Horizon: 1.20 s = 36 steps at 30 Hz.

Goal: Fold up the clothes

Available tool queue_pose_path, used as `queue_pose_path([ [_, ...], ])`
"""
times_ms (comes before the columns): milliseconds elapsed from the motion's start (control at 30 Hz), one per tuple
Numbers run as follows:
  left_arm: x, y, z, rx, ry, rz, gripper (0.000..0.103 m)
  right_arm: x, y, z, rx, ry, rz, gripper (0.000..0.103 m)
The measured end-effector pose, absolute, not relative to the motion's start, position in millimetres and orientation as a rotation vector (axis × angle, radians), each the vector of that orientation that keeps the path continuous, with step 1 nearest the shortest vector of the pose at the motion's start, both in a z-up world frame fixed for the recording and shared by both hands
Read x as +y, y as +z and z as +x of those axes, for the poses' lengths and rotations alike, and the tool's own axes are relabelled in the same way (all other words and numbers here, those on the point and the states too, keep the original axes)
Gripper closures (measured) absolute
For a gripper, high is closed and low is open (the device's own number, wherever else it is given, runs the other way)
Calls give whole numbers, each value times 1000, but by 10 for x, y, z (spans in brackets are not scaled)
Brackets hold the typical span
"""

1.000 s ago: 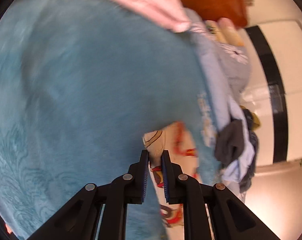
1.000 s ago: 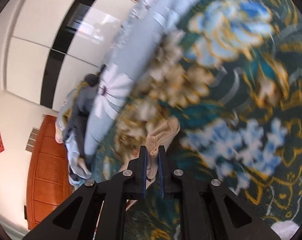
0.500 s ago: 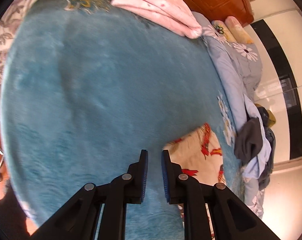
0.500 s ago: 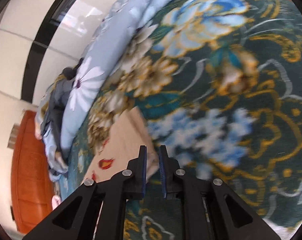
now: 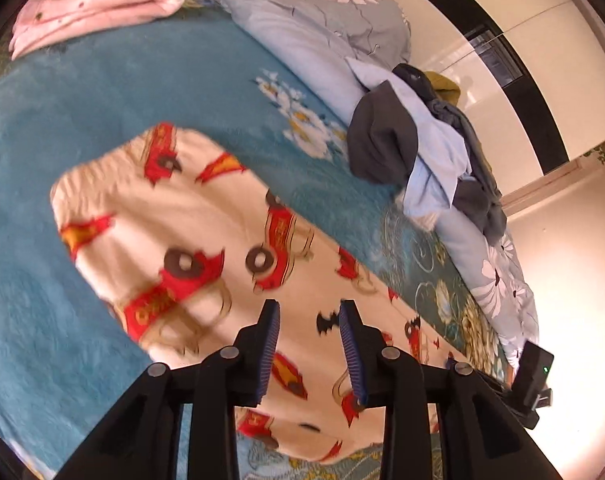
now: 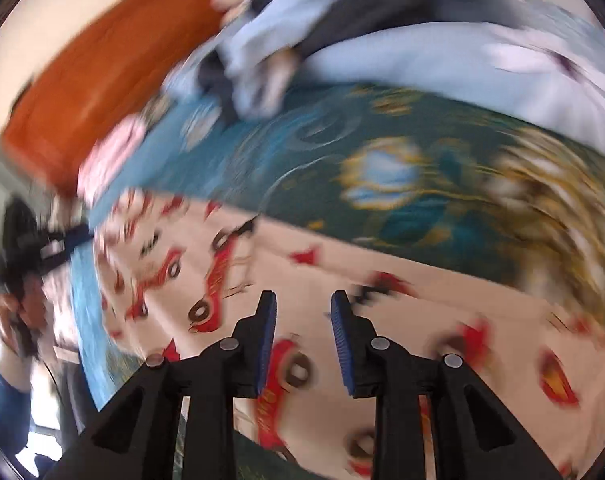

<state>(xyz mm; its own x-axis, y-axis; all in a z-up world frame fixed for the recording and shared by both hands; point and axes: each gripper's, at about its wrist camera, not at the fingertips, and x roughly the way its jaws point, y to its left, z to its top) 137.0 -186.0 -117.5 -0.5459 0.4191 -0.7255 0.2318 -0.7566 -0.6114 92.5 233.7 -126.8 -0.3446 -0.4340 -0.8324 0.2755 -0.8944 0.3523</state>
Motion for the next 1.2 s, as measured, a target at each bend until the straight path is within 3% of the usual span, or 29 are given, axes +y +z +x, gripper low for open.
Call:
queue_pose_path([
  [200, -2029, -1254, 1702, -1148, 2490, -1423, 64, 1674, -1426, 626, 135, -2119, 1458, 64],
  [533, -2050, -1350, 1600, -1197, 2478, -1432, 61, 1514, -1421, 515, 266, -2078, 1470, 62],
  [667, -1965, -1455, 1507, -1216, 2432, -1477, 61, 1443, -1404, 605, 327, -2072, 1451, 84],
  [767, -1909, -1500, 1497, -1211, 2415, -1500, 61, 1403, -1381, 660, 399, -2107, 1426, 93],
  [1100, -1861, -1416, 1476, -1195, 2410, -1484, 61, 1328, -1213, 554, 619, -2292, 1322, 103],
  [1200, -1821, -1384, 1463, -1159, 2409, -1489, 61, 1445, -1317, 375, 461, -2251, 1422, 103],
])
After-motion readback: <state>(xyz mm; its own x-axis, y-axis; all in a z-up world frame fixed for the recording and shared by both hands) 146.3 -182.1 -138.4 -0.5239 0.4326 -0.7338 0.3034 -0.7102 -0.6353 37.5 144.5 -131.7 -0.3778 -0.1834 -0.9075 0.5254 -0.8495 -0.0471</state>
